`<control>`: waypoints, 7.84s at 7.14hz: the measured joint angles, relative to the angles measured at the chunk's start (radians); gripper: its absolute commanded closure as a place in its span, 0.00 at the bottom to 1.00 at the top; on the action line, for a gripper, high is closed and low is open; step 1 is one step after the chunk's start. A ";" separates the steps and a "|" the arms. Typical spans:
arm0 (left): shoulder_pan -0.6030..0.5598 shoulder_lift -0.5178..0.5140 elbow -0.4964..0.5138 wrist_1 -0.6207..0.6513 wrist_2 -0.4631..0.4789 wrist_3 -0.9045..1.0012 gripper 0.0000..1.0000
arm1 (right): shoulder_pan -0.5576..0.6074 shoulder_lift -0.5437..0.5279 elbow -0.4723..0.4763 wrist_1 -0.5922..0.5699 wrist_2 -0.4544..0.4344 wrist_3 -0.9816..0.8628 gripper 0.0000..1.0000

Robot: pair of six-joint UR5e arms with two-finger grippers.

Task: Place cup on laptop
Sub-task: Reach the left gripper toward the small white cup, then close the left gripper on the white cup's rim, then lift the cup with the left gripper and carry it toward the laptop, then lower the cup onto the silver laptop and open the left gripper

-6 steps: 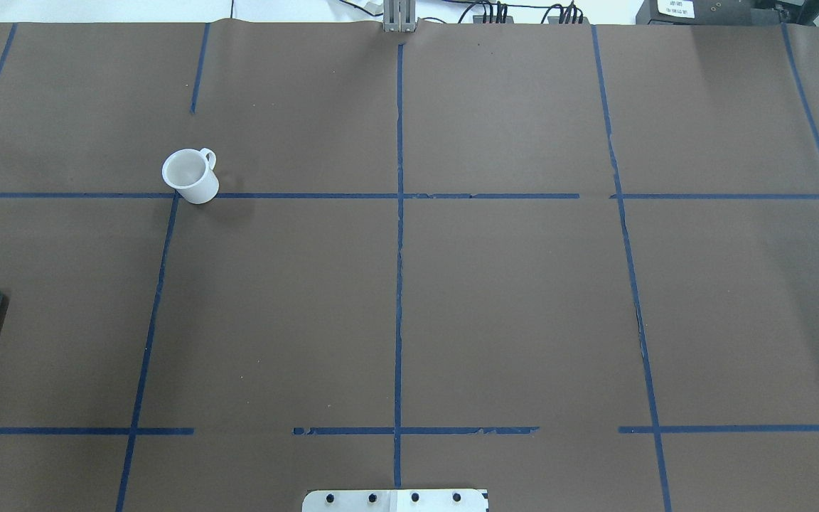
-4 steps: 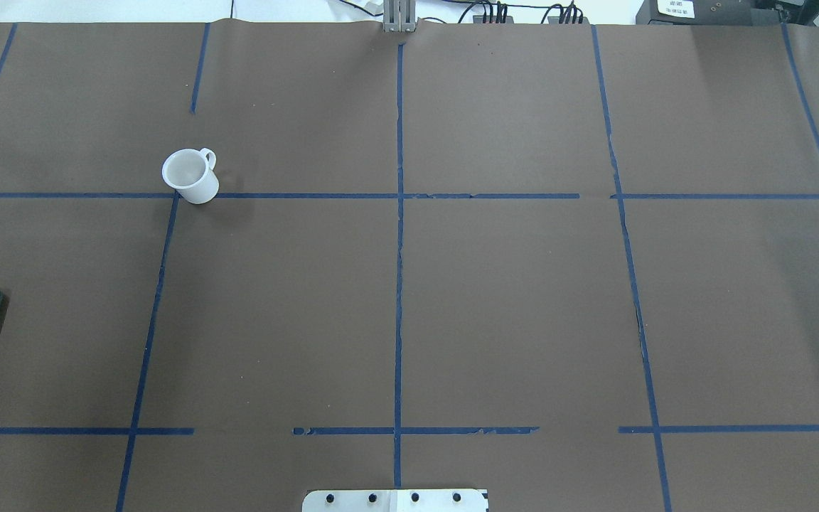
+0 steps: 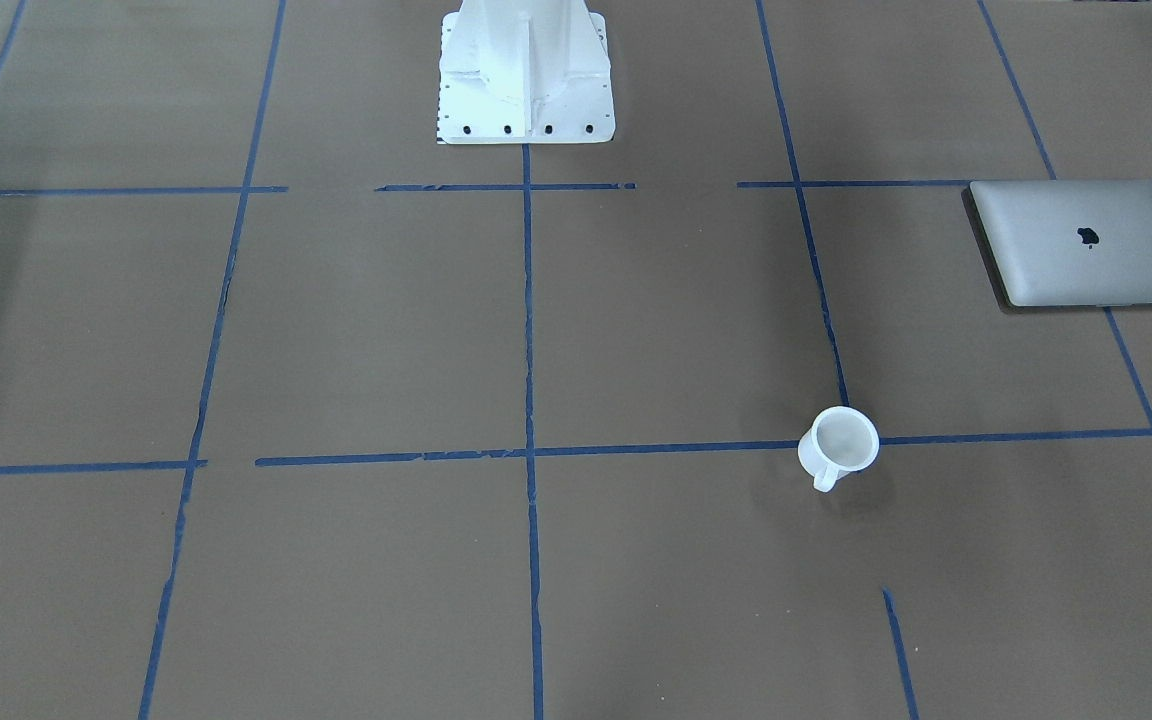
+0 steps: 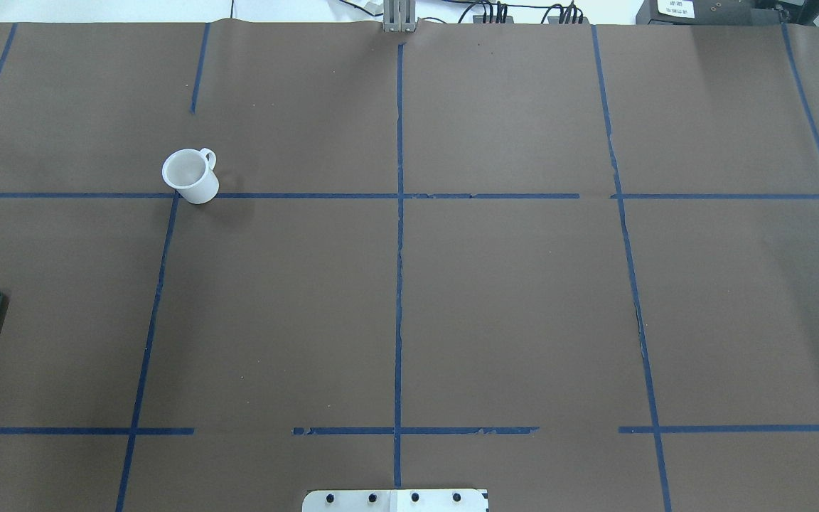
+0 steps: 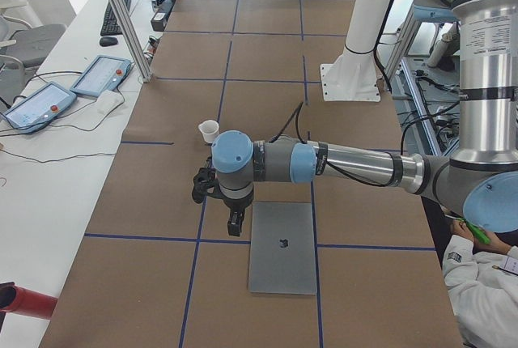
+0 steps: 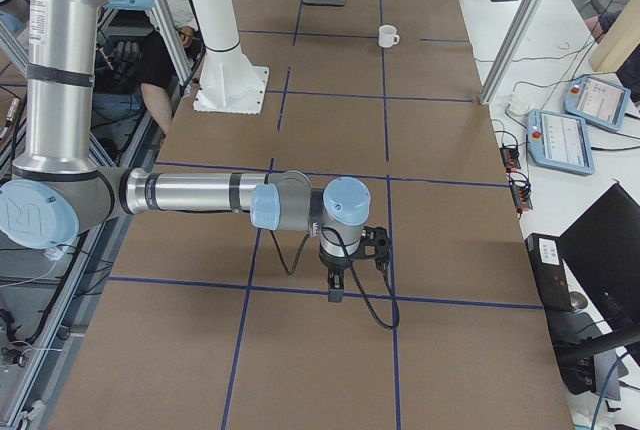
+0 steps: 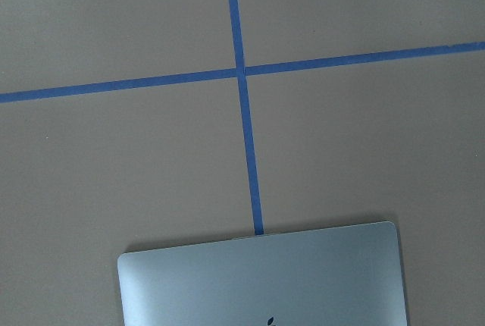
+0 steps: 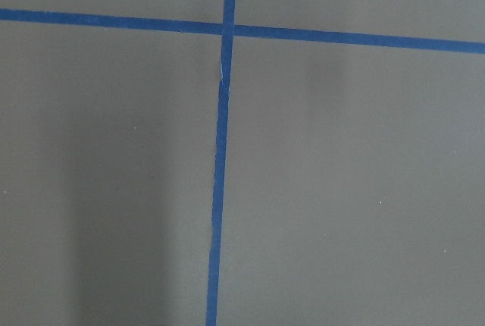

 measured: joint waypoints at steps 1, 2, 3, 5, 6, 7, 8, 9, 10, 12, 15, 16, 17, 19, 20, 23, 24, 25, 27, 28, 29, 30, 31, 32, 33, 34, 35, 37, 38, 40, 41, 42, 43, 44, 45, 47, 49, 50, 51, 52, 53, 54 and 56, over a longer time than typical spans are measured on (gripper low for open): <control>0.018 0.000 0.005 -0.018 0.000 -0.004 0.00 | 0.000 0.000 0.000 0.000 0.000 0.000 0.00; 0.053 -0.004 0.009 -0.059 -0.002 -0.019 0.00 | 0.000 0.000 0.000 0.000 0.000 0.000 0.00; 0.091 -0.023 0.020 -0.112 -0.003 -0.048 0.00 | 0.000 0.000 0.000 0.000 0.000 0.000 0.00; 0.163 -0.135 0.079 -0.210 -0.003 -0.145 0.00 | 0.000 0.000 0.000 0.001 0.000 0.000 0.00; 0.238 -0.221 0.119 -0.229 -0.001 -0.222 0.00 | 0.000 0.000 0.000 0.001 0.000 0.000 0.00; 0.330 -0.319 0.164 -0.240 0.005 -0.311 0.01 | 0.000 0.000 0.000 0.000 0.000 0.000 0.00; 0.400 -0.417 0.221 -0.251 0.018 -0.386 0.01 | 0.000 0.000 0.000 0.001 -0.001 0.000 0.00; 0.464 -0.508 0.280 -0.259 0.054 -0.443 0.01 | 0.000 0.000 0.000 0.001 0.000 0.000 0.00; 0.527 -0.576 0.319 -0.269 0.122 -0.493 0.02 | 0.000 0.000 0.000 0.001 0.000 0.000 0.00; 0.588 -0.663 0.413 -0.365 0.207 -0.559 0.03 | 0.000 0.001 0.000 0.000 0.000 0.000 0.00; 0.616 -0.769 0.606 -0.487 0.220 -0.626 0.05 | 0.000 0.000 0.000 0.000 0.000 0.000 0.00; 0.627 -0.787 0.640 -0.491 0.221 -0.631 0.08 | 0.000 0.000 0.000 0.001 0.000 0.000 0.00; 0.641 -0.793 0.657 -0.493 0.221 -0.632 0.11 | 0.000 0.001 0.000 0.001 0.000 0.000 0.00; 0.663 -0.795 0.675 -0.494 0.221 -0.632 0.23 | 0.000 0.000 0.000 0.001 0.000 0.000 0.00; 0.667 -0.796 0.683 -0.495 0.221 -0.630 0.27 | 0.000 0.000 0.000 0.001 0.000 0.000 0.00; 0.676 -0.800 0.699 -0.499 0.222 -0.626 0.88 | 0.000 0.000 0.000 0.000 0.000 0.000 0.00; 0.677 -0.800 0.700 -0.503 0.222 -0.624 1.00 | 0.000 0.000 0.000 0.000 0.000 0.000 0.00; 0.677 -0.799 0.701 -0.505 0.222 -0.621 1.00 | 0.000 0.000 0.000 0.000 0.000 0.000 0.00; 0.664 -0.796 0.690 -0.486 0.213 -0.617 1.00 | 0.000 0.000 0.000 0.001 0.000 0.000 0.00; 0.635 -0.788 0.647 -0.426 0.195 -0.617 1.00 | 0.000 0.000 0.000 0.001 0.000 0.000 0.00; 0.608 -0.758 0.559 -0.332 0.183 -0.616 1.00 | 0.000 0.000 0.000 0.001 0.000 0.000 0.00; 0.585 -0.693 0.437 -0.251 0.179 -0.615 1.00 | 0.000 0.000 0.000 0.000 0.000 0.000 0.00; 0.565 -0.587 0.304 -0.211 0.178 -0.615 1.00 | 0.000 0.000 0.000 0.000 0.000 0.000 0.00; 0.544 -0.457 0.181 -0.197 0.177 -0.614 1.00 | 0.000 0.001 0.000 0.000 0.000 0.000 0.00; 0.518 -0.336 0.098 -0.204 0.176 -0.605 1.00 | 0.000 0.001 0.000 0.001 -0.001 0.000 0.00; 0.482 -0.222 0.050 -0.241 0.174 -0.570 1.00 | 0.000 0.001 0.000 0.001 -0.001 0.000 0.00; 0.450 -0.112 0.030 -0.307 0.173 -0.523 1.00 | 0.000 0.001 0.000 0.001 -0.001 0.000 0.00; 0.421 0.072 0.066 -0.508 0.173 -0.499 1.00 | 0.000 0.000 0.000 0.000 -0.001 0.000 0.00; 0.417 0.110 0.130 -0.613 0.173 -0.513 1.00 | 0.000 0.000 0.000 0.000 0.000 0.000 0.00; 0.416 0.131 0.227 -0.729 0.172 -0.539 1.00 | 0.000 0.000 0.000 0.001 0.000 0.000 0.00; 0.415 0.138 0.241 -0.745 0.171 -0.560 1.00 | 0.000 0.000 0.000 0.001 0.000 0.000 0.00; 0.415 0.150 0.244 -0.750 0.166 -0.575 1.00 | 0.000 0.000 0.000 0.000 0.000 0.000 0.00; 0.415 0.161 0.245 -0.752 0.152 -0.581 1.00 | 0.000 0.000 0.000 0.000 -0.001 0.000 0.00; 0.415 0.172 0.245 -0.753 0.139 -0.583 1.00 | 0.000 0.000 0.000 0.001 0.000 0.000 0.00; 0.415 0.178 0.244 -0.754 0.132 -0.585 1.00 | 0.000 0.000 0.000 0.001 0.000 0.000 0.00; 0.415 0.186 0.243 -0.755 0.129 -0.585 1.00 | 0.000 0.000 0.000 0.001 -0.001 0.000 0.00; 0.417 0.189 0.243 -0.757 0.129 -0.583 0.23 | 0.000 0.000 0.000 0.000 0.000 0.000 0.00; 0.418 0.189 0.244 -0.760 0.129 -0.579 0.00 | 0.000 0.000 0.000 0.001 0.000 0.000 0.00; 0.418 0.189 0.245 -0.768 0.129 -0.576 0.00 | 0.000 0.000 0.000 0.001 0.000 0.000 0.00; 0.417 0.189 0.245 -0.776 0.128 -0.575 0.00 | 0.000 0.000 0.000 0.001 -0.001 0.000 0.00; 0.416 0.190 0.242 -0.780 0.116 -0.575 0.00 | 0.000 0.000 0.000 0.001 0.000 0.000 0.00; 0.411 0.191 0.232 -0.780 0.075 -0.572 0.00 | 0.000 0.000 0.000 0.001 0.000 0.000 0.00; 0.303 0.213 0.184 -0.771 0.010 -0.476 0.00 | 0.000 0.000 0.000 0.001 0.000 0.000 0.00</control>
